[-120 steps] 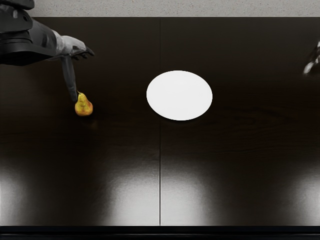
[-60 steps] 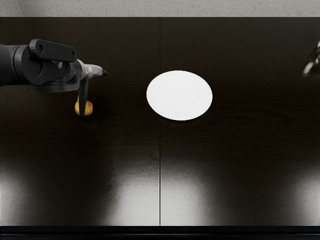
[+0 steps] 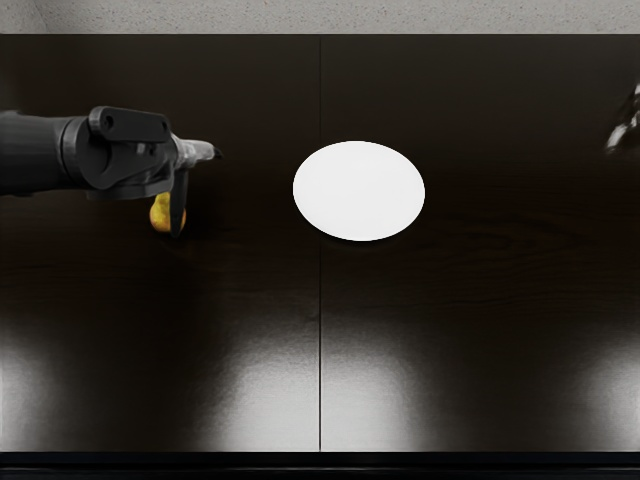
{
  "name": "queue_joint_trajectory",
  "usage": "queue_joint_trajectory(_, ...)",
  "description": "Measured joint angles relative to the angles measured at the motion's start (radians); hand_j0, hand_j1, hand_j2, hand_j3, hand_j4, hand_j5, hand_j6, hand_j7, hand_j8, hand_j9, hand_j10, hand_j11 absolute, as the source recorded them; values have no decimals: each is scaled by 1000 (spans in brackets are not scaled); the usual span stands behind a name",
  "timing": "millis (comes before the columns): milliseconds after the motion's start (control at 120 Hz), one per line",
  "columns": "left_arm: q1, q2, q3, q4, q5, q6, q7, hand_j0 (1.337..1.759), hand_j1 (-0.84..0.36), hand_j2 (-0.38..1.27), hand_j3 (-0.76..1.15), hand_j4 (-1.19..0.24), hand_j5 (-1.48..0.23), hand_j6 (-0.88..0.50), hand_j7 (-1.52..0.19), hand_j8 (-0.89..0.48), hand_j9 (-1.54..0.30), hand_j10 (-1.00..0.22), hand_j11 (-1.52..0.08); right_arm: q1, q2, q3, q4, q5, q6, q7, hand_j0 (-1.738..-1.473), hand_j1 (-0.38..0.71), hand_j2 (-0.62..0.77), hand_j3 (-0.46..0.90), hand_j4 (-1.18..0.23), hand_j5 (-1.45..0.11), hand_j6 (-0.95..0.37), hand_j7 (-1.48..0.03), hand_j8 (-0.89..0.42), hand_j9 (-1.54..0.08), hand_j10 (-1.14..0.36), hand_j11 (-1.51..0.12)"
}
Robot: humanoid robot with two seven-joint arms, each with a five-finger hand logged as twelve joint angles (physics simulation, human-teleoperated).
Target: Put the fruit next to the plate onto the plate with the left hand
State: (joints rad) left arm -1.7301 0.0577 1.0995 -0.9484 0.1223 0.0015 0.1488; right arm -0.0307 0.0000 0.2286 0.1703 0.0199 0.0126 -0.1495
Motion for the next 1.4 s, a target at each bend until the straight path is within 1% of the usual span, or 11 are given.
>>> queue_joint_trajectory(150,1,-1,23,1,3,0,4,1658,316,6,0,-28,-36,-29,-36,-29,-36,-28,-36,0,0,0,0,0,0,0,-1658,-349,0,0,0,0,0,0,0,0,0,0)
queue_joint_trajectory(450,23,-39,37,2,14,0,130,1658,317,7,0,-35,-38,-36,-38,-37,-37,-36,-37,0,0,0,0,0,0,0,-1658,-349,0,0,0,0,0,0,0,0,0,0)
queue_joint_trajectory(700,29,-41,41,5,27,0,150,1658,313,12,0,-60,-52,-64,-51,-66,-49,-65,-48,0,0,0,0,0,0,0,-1658,-349,0,0,0,0,0,0,0,0,0,0)
queue_joint_trajectory(950,29,-41,41,7,20,-1,152,1658,120,49,0,-237,-269,-242,-267,-246,-265,-245,-264,0,0,0,0,0,0,0,-1658,-349,0,0,0,0,0,0,0,0,0,0)
queue_joint_trajectory(1042,14,-36,40,5,-47,-74,152,1658,-124,93,0,-445,-536,-451,-534,-455,-532,-455,-530,0,0,0,0,0,0,0,-1658,-349,0,0,0,0,0,0,0,0,0,0)
queue_joint_trajectory(1075,13,-38,43,8,-61,-106,152,1658,-202,113,0,-533,-603,-364,-616,-345,-623,-529,-620,0,0,0,0,0,0,0,-1658,-349,0,0,0,0,0,0,0,0,0,0)
queue_joint_trajectory(1175,14,-39,47,11,-89,-144,153,1657,-373,155,0,-716,-748,-188,-799,-120,-790,-311,-818,0,0,0,0,0,0,0,-1658,-349,0,0,0,0,0,0,0,0,0,0)
queue_joint_trajectory(1300,12,-39,49,7,-118,-140,155,1656,-477,191,0,-810,-919,-191,-774,-39,-932,-212,-963,0,0,0,0,0,0,0,-1658,-349,0,0,0,0,-1,0,-1,0,-1,0)
queue_joint_trajectory(1317,11,-38,48,7,-120,-148,155,1656,-476,216,0,-822,-920,-153,-807,-19,-940,-201,-972,0,0,0,0,0,0,0,-1658,-349,0,0,0,0,-1,0,-1,0,-1,0)
queue_joint_trajectory(1325,8,-37,48,6,-124,-151,155,1659,-603,458,0,-826,-924,-151,-798,10,-945,-178,-978,0,0,0,0,0,0,0,-1658,-349,0,0,0,0,-1,0,-1,0,-1,0)
queue_joint_trajectory(1400,-7,-32,43,5,-138,-179,154,1651,-539,450,0,-809,-1035,-237,-895,-58,-1021,-233,-1040,0,0,0,0,0,0,0,-1658,-349,0,0,0,0,0,0,0,0,0,0)
